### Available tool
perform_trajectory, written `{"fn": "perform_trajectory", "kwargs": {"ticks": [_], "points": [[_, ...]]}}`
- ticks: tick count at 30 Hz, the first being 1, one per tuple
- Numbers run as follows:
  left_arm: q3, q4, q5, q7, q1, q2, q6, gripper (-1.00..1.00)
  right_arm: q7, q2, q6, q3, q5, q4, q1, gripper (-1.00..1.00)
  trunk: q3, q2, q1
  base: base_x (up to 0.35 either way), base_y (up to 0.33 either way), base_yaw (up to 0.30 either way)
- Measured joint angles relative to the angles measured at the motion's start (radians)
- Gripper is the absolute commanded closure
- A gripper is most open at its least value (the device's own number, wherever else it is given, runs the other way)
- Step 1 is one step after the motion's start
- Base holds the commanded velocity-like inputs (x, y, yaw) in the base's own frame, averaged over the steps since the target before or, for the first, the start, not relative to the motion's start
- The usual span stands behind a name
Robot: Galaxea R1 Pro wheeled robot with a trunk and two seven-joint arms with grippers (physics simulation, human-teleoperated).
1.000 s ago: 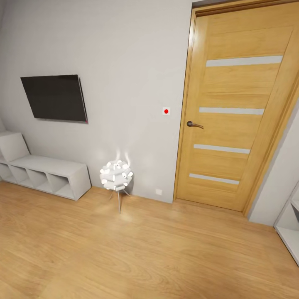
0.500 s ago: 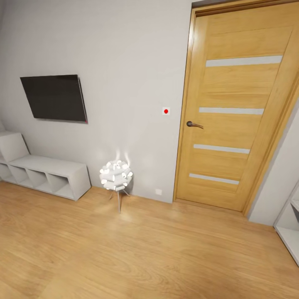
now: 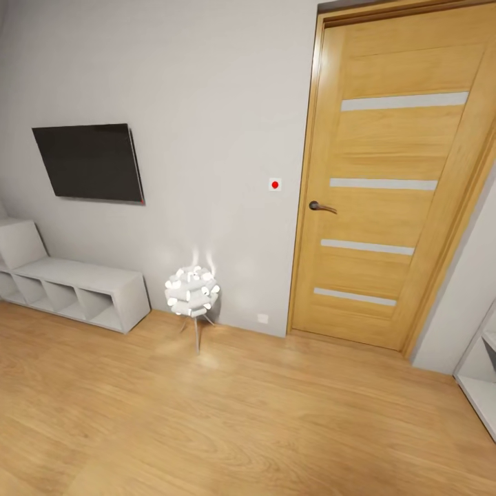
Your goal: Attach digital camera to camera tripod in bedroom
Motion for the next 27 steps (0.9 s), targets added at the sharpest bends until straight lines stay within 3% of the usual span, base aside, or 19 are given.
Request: {"fn": "perform_trajectory", "kwargs": {"ticks": [27], "points": [[-0.001,0.000,0.000,0.000,0.000,0.000,0.000,-1.00,0.000,0.000,0.000,0.000,0.000,0.000,0.000,-1.00,0.000,0.000,0.000,0.033,0.016,0.000]]}}
